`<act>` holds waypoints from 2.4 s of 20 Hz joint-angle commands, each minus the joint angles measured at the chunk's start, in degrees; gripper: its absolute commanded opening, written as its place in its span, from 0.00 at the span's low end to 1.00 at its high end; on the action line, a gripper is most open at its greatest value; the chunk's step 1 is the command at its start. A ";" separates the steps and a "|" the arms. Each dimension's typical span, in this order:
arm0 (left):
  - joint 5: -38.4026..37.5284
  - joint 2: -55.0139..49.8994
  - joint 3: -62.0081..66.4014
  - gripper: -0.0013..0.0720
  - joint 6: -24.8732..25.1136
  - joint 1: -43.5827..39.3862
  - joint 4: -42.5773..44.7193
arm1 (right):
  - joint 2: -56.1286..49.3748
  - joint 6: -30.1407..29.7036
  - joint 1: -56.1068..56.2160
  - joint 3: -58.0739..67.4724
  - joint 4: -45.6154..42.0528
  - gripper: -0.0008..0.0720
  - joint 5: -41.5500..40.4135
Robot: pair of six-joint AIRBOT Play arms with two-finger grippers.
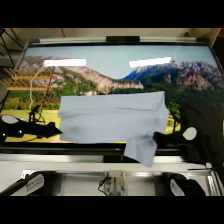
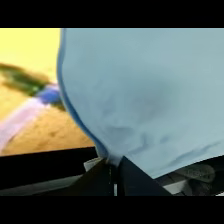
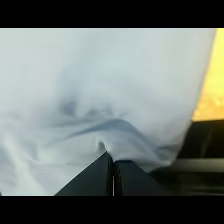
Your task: Fold the shirts.
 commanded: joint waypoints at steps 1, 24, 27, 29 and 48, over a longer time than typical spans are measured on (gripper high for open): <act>-0.20 -0.66 8.90 0.07 -1.38 -0.02 -1.33 | -0.57 -3.80 -1.88 11.47 0.74 0.09 -2.91; -8.92 -35.34 47.25 0.76 -11.28 -4.81 -5.86 | -39.56 -21.81 -6.47 45.62 0.74 0.96 -6.67; -8.94 -30.08 47.34 0.75 -11.26 -4.74 -5.86 | -42.60 -23.23 -7.23 45.62 3.32 0.97 -2.23; -8.98 -26.75 47.34 0.75 -11.26 -5.49 -5.86 | -45.03 -23.91 -6.86 45.62 4.66 0.97 -1.92; 11.19 -30.97 47.32 0.07 -8.46 -38.40 -13.97 | -28.59 -11.67 -2.60 57.96 19.08 0.09 21.11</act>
